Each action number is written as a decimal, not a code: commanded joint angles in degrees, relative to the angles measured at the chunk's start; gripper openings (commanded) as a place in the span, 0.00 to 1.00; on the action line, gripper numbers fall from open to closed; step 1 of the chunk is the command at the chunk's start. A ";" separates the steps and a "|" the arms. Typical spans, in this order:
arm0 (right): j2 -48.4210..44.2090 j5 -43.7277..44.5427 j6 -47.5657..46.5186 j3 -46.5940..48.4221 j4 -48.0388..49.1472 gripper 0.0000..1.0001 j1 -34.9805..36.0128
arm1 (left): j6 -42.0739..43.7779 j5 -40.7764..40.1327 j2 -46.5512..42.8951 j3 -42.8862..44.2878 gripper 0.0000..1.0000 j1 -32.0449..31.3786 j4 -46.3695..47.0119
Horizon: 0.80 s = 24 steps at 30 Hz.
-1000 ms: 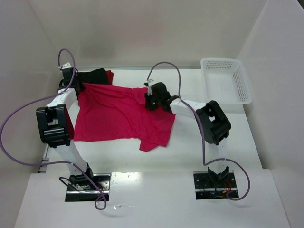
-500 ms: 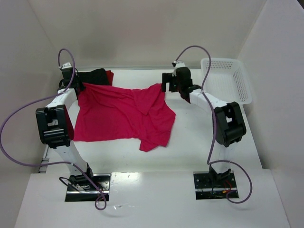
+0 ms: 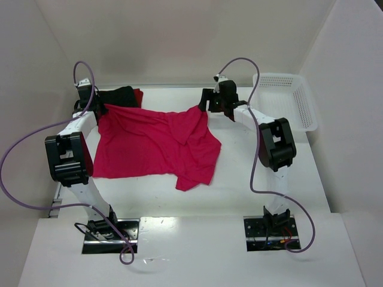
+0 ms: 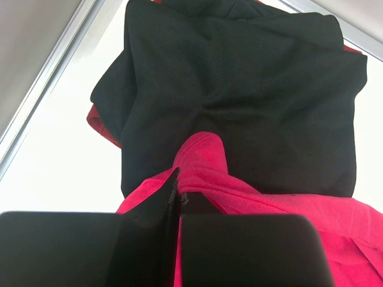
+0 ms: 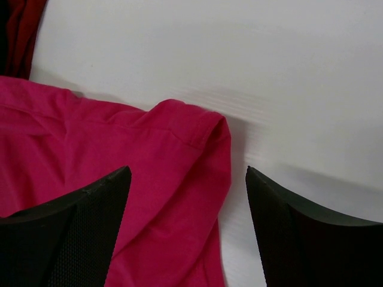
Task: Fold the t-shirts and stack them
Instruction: Flatten out the tshirt
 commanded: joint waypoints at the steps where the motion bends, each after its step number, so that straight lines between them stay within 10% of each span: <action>1: 1.58 -2.98 4.36 2.60 -0.11 0.82 -0.22 | 1.17 1.08 -2.20 0.88 0.00 0.45 1.89; 24: 10.64 -5.62 7.28 10.06 -2.22 0.73 1.98 | 1.17 1.08 -2.20 0.35 0.00 1.51 2.42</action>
